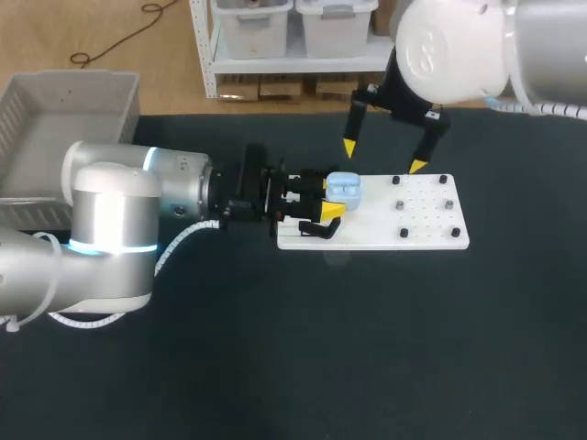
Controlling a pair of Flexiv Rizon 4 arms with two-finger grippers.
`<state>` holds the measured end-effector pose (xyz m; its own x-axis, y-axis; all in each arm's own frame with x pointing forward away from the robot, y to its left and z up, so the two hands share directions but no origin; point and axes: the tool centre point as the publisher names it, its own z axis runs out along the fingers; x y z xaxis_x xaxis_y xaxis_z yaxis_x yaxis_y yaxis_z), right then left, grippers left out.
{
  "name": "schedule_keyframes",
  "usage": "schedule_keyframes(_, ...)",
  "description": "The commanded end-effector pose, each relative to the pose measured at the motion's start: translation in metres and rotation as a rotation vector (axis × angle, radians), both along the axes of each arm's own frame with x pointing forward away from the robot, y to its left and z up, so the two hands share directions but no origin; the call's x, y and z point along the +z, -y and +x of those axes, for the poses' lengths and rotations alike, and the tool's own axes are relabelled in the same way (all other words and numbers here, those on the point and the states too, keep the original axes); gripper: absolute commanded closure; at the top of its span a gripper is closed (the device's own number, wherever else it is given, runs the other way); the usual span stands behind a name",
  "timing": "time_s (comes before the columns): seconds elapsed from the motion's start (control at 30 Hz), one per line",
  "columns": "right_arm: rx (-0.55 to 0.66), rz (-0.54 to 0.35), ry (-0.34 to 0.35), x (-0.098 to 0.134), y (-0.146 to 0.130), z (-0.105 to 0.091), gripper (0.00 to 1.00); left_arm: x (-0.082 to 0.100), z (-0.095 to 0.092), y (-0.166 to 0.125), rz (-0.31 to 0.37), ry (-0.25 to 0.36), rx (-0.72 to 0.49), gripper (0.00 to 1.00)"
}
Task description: Pick up each earbud case from the left stands, insert the matching earbuds, close the lid, and place the case in the box.
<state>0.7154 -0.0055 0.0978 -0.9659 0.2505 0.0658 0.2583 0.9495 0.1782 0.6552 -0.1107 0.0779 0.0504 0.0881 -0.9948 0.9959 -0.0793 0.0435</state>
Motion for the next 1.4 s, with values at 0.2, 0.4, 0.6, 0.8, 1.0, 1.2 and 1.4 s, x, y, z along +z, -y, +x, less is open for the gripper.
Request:
schedule_keyframes(0.2,0.03,-0.009,-0.077,-0.007,-0.006,-0.012,0.0,0.0,0.0,0.0,0.002,0.0,0.0,1.0)
schedule_keyframes(0.4,0.034,-0.002,-0.102,-0.007,-0.004,-0.024,0.0,0.0,0.0,0.0,0.002,0.0,0.0,1.0)
schedule_keyframes(0.6,0.043,0.002,-0.124,-0.006,-0.003,-0.033,0.0,0.0,0.0,0.0,0.002,0.0,0.0,1.0)
schedule_keyframes(0.8,0.062,0.01,-0.126,-0.001,-0.006,-0.041,0.0,0.0,0.0,0.0,0.002,0.0,0.0,1.0)
schedule_keyframes(1.0,0.083,0.013,-0.133,0.002,-0.01,-0.049,0.0,0.0,0.0,0.0,0.002,0.0,0.0,1.0)
schedule_keyframes(1.2,0.094,0.01,-0.143,0.002,-0.01,-0.051,0.0,0.0,0.0,0.0,0.002,0.0,0.0,1.0)
schedule_keyframes(1.4,0.068,-0.001,-0.075,0.006,-0.007,-0.05,0.0,0.0,0.0,0.0,0.002,0.0,0.0,1.0)
